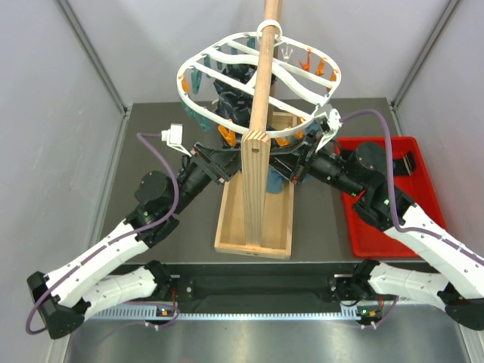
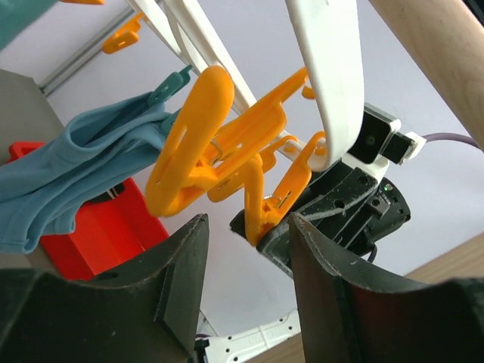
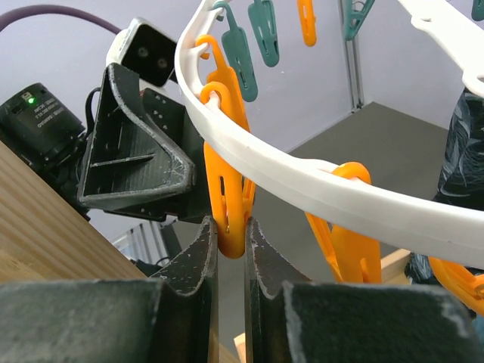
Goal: Clip the socks to the hanger
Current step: Open the clamp at the hanger.
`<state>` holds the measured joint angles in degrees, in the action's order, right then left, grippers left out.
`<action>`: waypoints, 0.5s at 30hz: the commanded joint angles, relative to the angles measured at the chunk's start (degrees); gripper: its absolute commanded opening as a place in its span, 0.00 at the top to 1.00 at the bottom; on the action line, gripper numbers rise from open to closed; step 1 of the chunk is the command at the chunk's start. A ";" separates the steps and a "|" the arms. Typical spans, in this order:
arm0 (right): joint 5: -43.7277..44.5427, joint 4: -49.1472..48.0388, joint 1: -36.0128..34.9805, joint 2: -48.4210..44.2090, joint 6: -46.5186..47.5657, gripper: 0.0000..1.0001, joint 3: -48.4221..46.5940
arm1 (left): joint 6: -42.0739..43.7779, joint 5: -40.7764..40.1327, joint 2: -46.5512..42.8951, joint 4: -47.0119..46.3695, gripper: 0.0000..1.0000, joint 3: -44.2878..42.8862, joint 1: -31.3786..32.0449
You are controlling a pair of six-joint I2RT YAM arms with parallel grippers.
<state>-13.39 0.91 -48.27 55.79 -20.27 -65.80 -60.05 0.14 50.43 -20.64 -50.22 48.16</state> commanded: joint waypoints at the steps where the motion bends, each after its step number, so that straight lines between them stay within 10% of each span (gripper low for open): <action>1: 0.29 0.66 -0.86 0.20 1.99 1.00 -3.10 | -1.47 2.67 2.38 -4.14 0.48 -3.66 0.18; 15: 4.24 4.36 -0.86 -0.07 3.22 1.00 -5.74 | 5.03 4.16 5.81 -2.74 0.30 -8.58 0.09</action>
<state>-11.77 4.86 -48.29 55.90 -17.98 -67.85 -58.06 2.55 55.70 -20.95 -55.77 48.16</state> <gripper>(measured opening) 0.082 0.691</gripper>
